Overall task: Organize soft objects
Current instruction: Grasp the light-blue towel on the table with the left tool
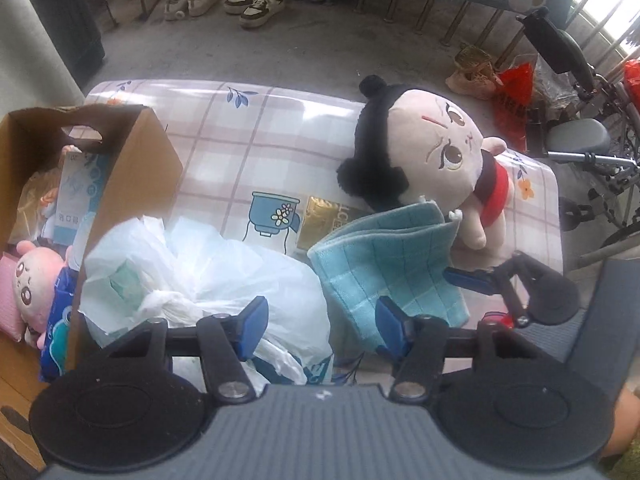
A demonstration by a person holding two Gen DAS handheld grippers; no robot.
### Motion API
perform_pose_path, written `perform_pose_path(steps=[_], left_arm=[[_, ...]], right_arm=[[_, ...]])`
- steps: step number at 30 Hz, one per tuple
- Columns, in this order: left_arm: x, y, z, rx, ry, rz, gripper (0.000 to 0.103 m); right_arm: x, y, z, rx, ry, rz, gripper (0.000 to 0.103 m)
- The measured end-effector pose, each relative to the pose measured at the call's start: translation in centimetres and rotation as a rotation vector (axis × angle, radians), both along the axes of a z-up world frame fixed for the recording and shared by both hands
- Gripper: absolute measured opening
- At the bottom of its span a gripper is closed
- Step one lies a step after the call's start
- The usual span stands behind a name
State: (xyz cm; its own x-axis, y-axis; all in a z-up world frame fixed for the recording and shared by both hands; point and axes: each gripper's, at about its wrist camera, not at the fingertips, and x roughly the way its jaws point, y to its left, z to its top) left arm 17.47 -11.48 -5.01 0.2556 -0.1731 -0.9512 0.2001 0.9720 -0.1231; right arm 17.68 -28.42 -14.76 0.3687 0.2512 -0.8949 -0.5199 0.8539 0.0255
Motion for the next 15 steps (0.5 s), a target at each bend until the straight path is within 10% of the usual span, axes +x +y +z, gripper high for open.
perform_pose_path(steps=[2,5,8,15], left_arm=[[-0.2,-0.3,-0.4,-0.007,0.016,0.024,0.050],[-0.9,-0.8,-0.6,-0.026,0.037,0.045,0.037],[-1.6,-0.7,0.1,-0.089,0.041,0.096,0.037],[-3.2,-2.2,-0.8,-0.153,0.136,0.095,0.036]], right_arm=[[0.3,0.7,-1.4,-0.024,0.011,0.048,0.081],[0.6,0.9,-3.2,-0.027,0.090,0.072,0.042],[0.5,0.2,-3.5,0.032,0.133,0.028,0.027],[-1.5,-1.7,-3.9,0.129,0.268,-0.088,0.022]])
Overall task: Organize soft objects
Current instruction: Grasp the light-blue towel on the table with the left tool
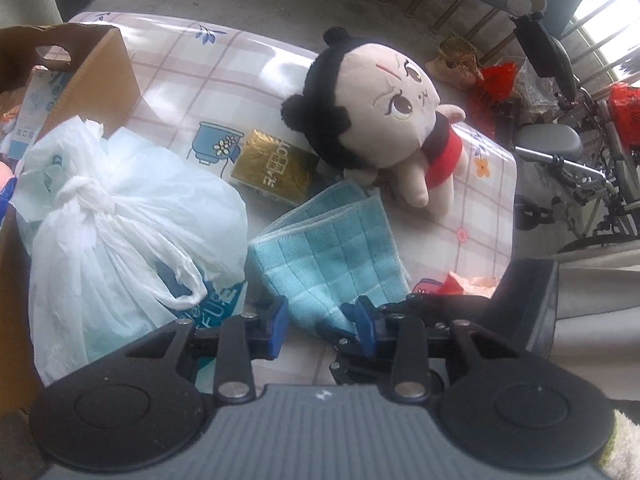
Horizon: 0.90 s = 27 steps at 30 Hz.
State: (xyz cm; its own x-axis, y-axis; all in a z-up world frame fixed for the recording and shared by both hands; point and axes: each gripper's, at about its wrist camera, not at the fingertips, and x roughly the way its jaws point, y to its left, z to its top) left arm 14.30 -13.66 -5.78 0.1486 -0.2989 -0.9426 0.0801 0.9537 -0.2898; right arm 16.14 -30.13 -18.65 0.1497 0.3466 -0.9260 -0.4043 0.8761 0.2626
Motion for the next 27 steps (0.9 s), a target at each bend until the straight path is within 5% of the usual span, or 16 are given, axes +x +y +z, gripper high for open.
perform_pose_path(steps=[7,11,13,21,27], left_arm=[[-1.3,-1.9,-2.3,0.009,0.058,-0.079,0.038],[-1.5,-3.7,-4.1,0.032,0.076,-0.168,0.047],[-1.6,-4.8,-4.9,0.072,0.050,-0.215,0.064],[-2.9,-9.5,-8.5,0.246,-0.008,-0.493,0.092],[-3.8,-11.2,-10.3,0.276,-0.038,-0.616,0.098]], right_arm=[[-4.7,-0.2,0.1,0.031,0.047,0.014,0.027],[-7.1,-1.2,1.6,0.041,0.024,-0.037,0.061],[-8.4,-1.6,1.8,0.019,0.014,-0.061,0.073],[-11.7,-3.3,1.5,-0.057,0.084,-0.134,0.075],[-13.7,-4.4,2.6,-0.041,0.086,-0.114,0.077]])
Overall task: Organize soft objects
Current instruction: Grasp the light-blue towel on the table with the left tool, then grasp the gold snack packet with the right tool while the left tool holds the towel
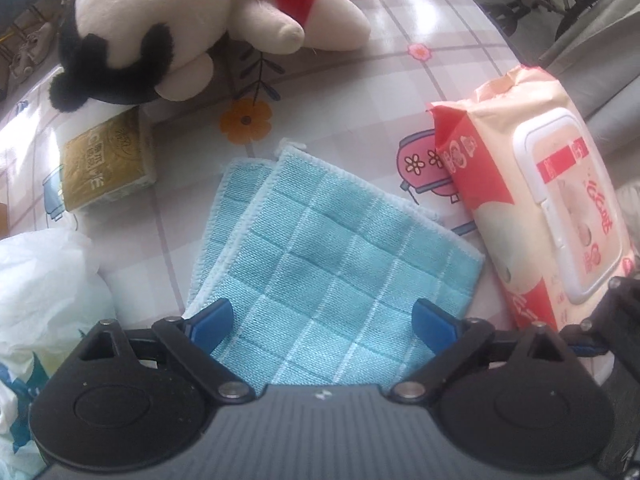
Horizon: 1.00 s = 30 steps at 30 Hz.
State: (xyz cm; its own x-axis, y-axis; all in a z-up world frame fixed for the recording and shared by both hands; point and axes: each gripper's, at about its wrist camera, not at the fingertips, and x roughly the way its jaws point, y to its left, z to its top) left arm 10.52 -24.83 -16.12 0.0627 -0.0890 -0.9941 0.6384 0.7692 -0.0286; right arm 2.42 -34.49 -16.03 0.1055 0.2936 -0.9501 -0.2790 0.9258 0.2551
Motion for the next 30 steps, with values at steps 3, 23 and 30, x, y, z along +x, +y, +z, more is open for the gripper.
perform_pose_path(steps=[3,23,30], left_arm=[[-0.1,-0.6,-1.8,0.033,0.027,-0.026,0.103],[1.8,3.5,0.1,-0.050,-0.010,0.182,0.014],[1.1,6.2,0.9,-0.078,-0.010,0.272,0.014]], right_arm=[[-0.3,-0.1,0.6,0.005,-0.015,0.023,0.078],[1.2,-0.5,6.2,-0.074,-0.207,0.018,0.078],[5.8,-4.5,9.4,-0.047,-0.432,0.037,0.072]])
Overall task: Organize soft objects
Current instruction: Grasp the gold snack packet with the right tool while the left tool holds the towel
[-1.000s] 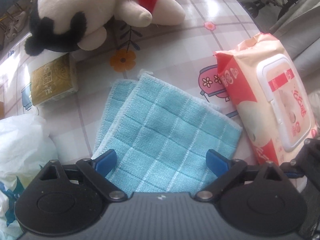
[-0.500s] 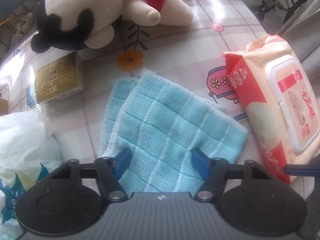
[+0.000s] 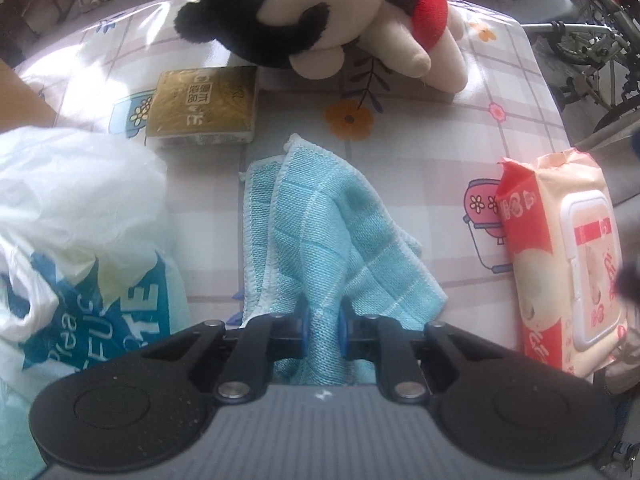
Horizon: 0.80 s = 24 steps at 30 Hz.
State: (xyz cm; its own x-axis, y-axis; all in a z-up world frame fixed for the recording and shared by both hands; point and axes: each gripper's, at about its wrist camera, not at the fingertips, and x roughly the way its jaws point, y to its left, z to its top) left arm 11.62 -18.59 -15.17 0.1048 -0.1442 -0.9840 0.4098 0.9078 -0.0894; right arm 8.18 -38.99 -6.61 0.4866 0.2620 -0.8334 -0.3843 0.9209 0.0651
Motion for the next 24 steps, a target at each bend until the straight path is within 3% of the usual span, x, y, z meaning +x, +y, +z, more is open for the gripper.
perform_pose_path(steps=[6,12,19,24], left_arm=[[-1.5,1.7,-0.3,-0.006,0.019,0.059,0.014],[-2.7,3.2,-0.6,-0.027,0.019,0.123,0.014],[-3.4,4.1,-0.9,-0.066,0.014,0.210,0.015],[-3.6,4.7,-1.0,-0.099,0.001,0.226,0.015]], right_arm=[[7.8,1.5,-0.5,0.026,-0.118,0.275,0.052],[13.9,8.0,-2.9,-0.045,-0.160,0.646,0.050],[17.6,14.5,-7.4,-0.229,-0.080,1.017,0.050],[18.0,17.2,-9.9,-0.398,-0.034,1.174,0.054]])
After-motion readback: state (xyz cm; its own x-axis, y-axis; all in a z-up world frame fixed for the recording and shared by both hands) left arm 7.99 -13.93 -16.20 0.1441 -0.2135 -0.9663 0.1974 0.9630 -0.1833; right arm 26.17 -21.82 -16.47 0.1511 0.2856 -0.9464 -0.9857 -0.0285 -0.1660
